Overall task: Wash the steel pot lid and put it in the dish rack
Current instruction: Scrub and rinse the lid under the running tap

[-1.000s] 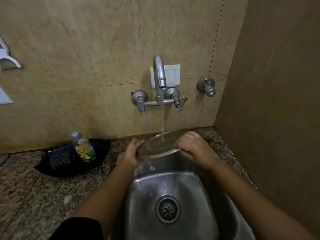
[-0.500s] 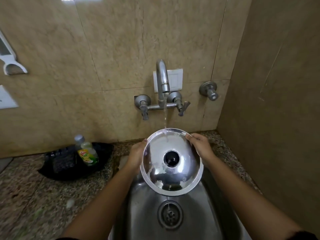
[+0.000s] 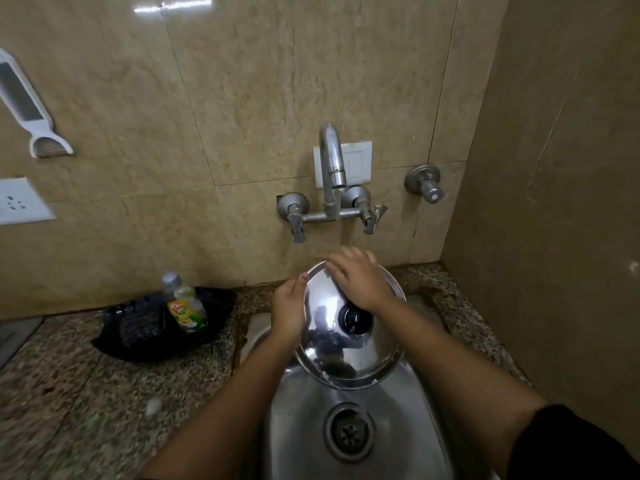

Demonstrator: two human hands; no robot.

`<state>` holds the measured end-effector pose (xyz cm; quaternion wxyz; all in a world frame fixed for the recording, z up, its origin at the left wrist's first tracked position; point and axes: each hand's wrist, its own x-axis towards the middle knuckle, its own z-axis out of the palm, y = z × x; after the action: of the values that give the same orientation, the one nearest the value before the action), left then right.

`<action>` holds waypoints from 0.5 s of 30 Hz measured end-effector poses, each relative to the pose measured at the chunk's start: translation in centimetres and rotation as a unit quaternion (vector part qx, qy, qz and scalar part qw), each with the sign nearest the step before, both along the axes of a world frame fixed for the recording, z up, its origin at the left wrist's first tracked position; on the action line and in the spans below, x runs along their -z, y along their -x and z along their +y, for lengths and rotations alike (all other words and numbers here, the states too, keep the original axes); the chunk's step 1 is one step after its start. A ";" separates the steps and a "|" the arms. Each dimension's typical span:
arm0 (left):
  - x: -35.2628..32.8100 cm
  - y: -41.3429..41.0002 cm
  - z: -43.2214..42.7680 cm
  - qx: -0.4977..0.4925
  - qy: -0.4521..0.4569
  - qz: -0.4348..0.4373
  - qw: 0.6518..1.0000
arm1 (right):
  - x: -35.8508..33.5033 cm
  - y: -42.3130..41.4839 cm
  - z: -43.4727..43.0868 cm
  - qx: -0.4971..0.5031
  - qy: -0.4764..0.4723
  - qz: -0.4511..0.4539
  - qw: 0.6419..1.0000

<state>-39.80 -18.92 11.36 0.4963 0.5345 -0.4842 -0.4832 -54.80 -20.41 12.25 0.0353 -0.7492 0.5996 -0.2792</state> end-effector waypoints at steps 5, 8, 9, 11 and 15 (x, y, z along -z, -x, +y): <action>0.8 -1.6 -0.1 -0.018 -0.037 0.106 0.994 | 0.4 2.9 -0.5 0.065 -0.032 -0.238 0.969; 0.6 -2.2 -1.0 0.070 -0.041 0.032 0.996 | -0.8 2.3 -0.3 -0.002 -0.086 -0.210 0.974; 0.4 -2.2 -1.4 0.095 -0.034 0.003 0.995 | -1.0 1.9 -0.2 -0.028 -0.101 -0.187 0.977; 0.1 -1.9 -1.8 0.118 -0.021 -0.042 0.992 | -1.1 1.5 -0.2 -0.049 -0.109 -0.184 0.976; 0.5 -1.6 -1.5 0.021 0.002 -0.030 0.999 | 0.1 2.9 -0.1 0.037 -0.109 -0.323 0.939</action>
<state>-38.16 -20.40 10.88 0.4723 0.5379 -0.5109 -0.4760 -57.68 -20.49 12.19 0.2977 -0.5873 0.6103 -0.4404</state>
